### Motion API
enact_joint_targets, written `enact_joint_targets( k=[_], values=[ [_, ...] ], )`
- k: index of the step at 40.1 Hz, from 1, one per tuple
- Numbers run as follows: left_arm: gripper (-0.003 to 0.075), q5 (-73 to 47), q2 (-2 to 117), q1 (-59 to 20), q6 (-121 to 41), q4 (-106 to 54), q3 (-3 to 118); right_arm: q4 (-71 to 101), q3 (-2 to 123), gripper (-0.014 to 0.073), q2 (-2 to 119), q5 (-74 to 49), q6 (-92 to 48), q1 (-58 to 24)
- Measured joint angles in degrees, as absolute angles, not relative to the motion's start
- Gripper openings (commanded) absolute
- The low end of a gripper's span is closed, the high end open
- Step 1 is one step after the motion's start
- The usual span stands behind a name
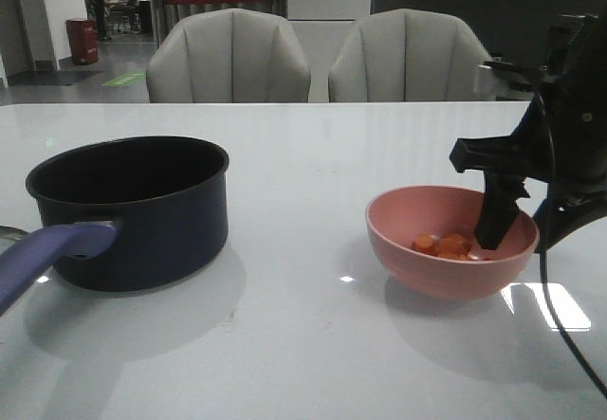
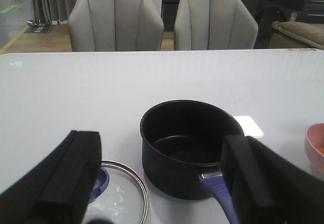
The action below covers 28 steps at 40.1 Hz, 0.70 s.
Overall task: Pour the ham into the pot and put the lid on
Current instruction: 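Lower the right gripper to the pink bowl rim and grasp it, then lift the pink bowl and carry it over the pot with the right gripper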
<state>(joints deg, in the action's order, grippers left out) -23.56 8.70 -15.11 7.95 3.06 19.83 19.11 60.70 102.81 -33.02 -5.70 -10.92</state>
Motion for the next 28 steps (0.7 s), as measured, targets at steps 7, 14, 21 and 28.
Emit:
enact_joint_targets(
  k=[7,14,21,28],
  values=[
    [0.0533,-23.6,8.7,-15.1,7.9,3.1,19.8,19.4,61.3,0.0134,103.1,-33.0,-5.9,-10.9],
    [0.0533,-23.6,8.7,-15.1,7.9,3.1,19.8,19.6,65.0,0.0136,102.6,-32.8,-6.1,-10.9],
    [0.0533,-23.6,8.7,-15.1,7.9,3.1,19.8,21.7,73.3,0.0136,101.3,-33.8,-8.5,-13.1],
    [0.0533,-23.6,8.7,-15.1,7.9,3.1,19.8,22.4,83.1,0.0136,101.0,-34.4,-13.2,-21.9]
  ],
)
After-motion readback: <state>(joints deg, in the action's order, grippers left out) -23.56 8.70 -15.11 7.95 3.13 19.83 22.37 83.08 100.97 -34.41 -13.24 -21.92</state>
